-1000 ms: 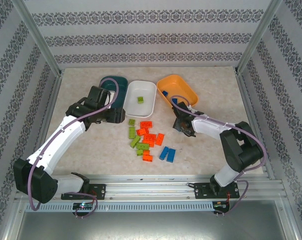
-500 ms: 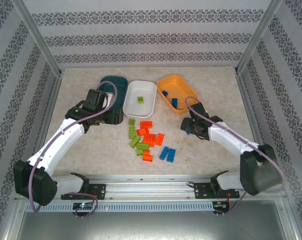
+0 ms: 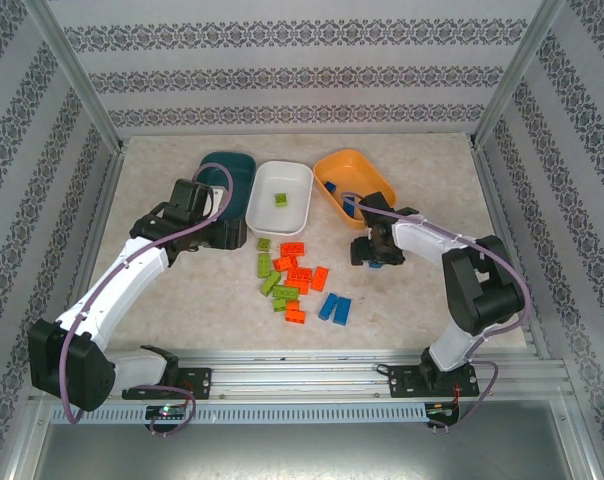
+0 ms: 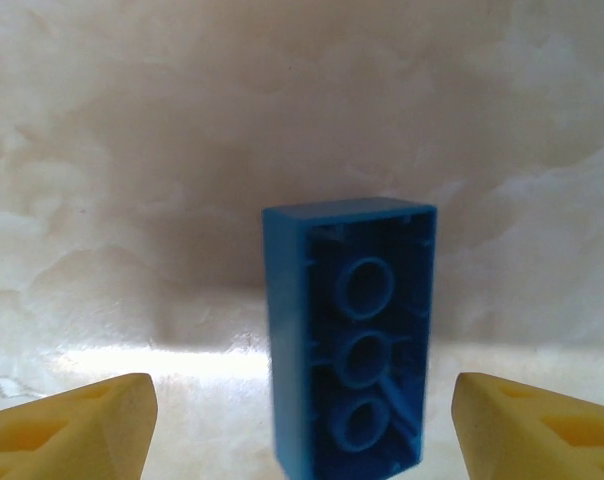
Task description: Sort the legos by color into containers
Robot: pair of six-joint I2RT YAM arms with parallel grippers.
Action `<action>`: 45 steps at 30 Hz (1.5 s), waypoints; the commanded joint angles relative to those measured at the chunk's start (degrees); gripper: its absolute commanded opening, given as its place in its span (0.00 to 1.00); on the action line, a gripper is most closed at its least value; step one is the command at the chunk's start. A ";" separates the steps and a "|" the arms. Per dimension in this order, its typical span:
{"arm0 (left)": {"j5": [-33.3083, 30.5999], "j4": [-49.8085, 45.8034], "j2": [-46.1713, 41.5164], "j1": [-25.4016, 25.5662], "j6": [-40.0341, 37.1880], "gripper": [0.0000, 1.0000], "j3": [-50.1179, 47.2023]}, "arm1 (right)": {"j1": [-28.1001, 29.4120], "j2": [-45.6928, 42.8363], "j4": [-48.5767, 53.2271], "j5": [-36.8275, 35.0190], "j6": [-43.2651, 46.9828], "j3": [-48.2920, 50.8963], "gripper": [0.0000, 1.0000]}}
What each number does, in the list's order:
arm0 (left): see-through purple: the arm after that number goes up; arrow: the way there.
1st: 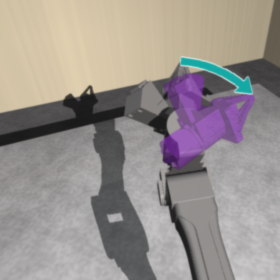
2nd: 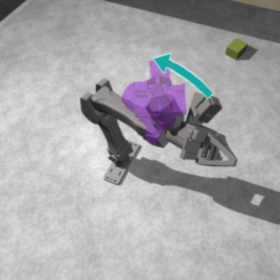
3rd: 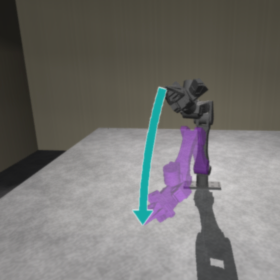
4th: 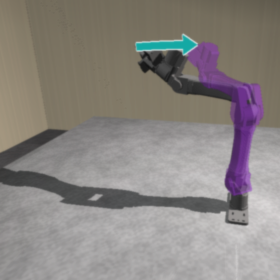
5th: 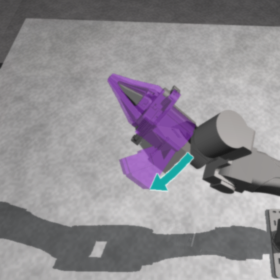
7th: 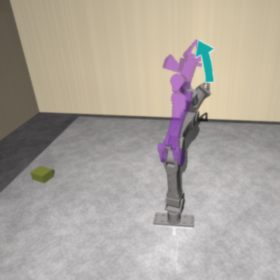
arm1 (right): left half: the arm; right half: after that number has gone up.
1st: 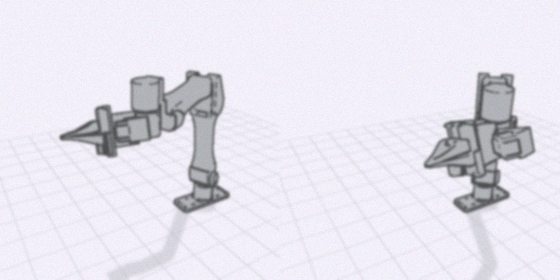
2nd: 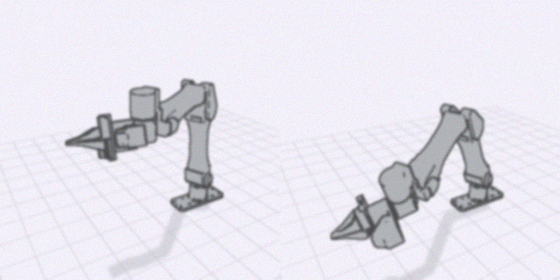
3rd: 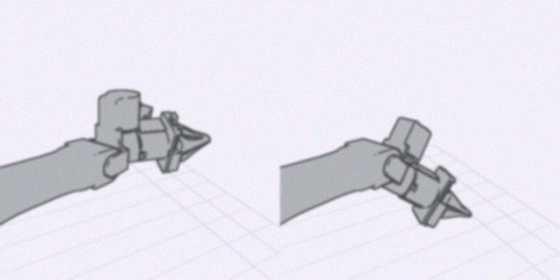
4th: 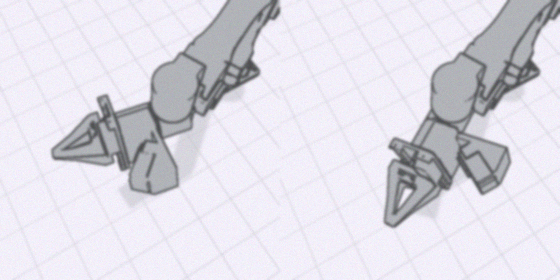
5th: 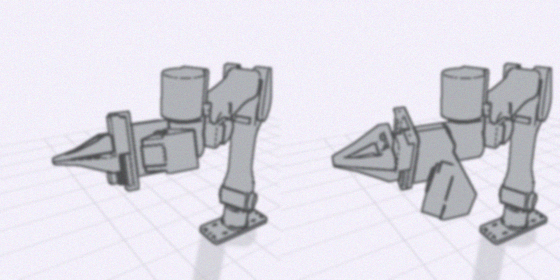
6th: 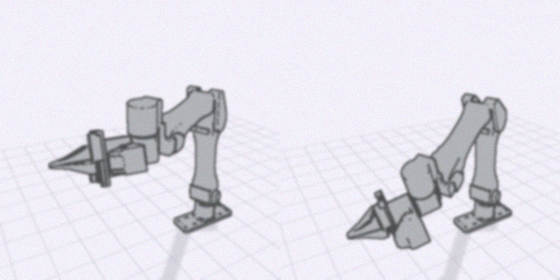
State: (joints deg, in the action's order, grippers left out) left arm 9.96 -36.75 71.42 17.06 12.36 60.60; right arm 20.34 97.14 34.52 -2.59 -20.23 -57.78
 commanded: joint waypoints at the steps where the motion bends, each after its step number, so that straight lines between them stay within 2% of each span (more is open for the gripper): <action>1: 1.06 1.95 0.04 -0.90 -0.59 0.84 -0.68 | -0.64 2.53 1.70 -2.25 1.68 -1.78 0.74; 6: 1.52 2.08 0.38 -1.31 -0.64 0.84 -0.64 | -1.32 4.70 0.99 -2.28 0.66 -2.27 0.63; 15: 2.38 2.49 0.53 -2.10 -0.32 0.85 -0.83 | -1.84 1.18 -0.33 -1.11 -1.49 0.40 0.19; 19: 2.81 2.48 0.37 -2.27 -0.23 0.85 -0.83 | -2.53 -3.53 1.28 -0.05 -2.90 2.71 0.18; 23: 3.26 2.70 0.38 -2.26 -0.21 0.86 -0.92 | -3.98 -12.44 3.56 2.65 -5.20 5.23 0.19; 27: 4.16 2.83 0.87 -2.46 -0.21 0.87 -0.85 | -4.35 -20.02 6.60 4.23 -6.47 1.51 0.20; 29: 4.59 2.94 1.16 -2.56 -0.17 0.87 -0.82 | -4.64 -20.48 6.32 6.34 -7.17 -1.98 0.20; 32: 5.23 2.91 1.50 -2.70 -0.19 0.88 -0.86 | -5.21 -16.35 6.16 8.24 -7.84 -9.60 0.20; 35: 6.61 3.26 2.13 -2.66 -0.23 0.88 -1.24 | -5.33 -8.60 5.09 9.30 -8.50 -17.86 0.20; 41: 12.64 4.27 4.90 -2.47 -0.66 0.91 -1.40 | -6.54 9.21 4.42 11.72 -10.52 -34.62 0.20; 45: 16.92 5.35 6.87 -0.79 -0.66 0.96 -1.85 | -7.35 20.34 6.31 10.35 -10.40 -45.65 0.20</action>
State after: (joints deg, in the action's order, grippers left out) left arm 22.24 -33.80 77.34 15.42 12.34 59.29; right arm 13.87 113.21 38.76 7.57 -29.69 -98.10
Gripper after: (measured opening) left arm 0.953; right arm 0.296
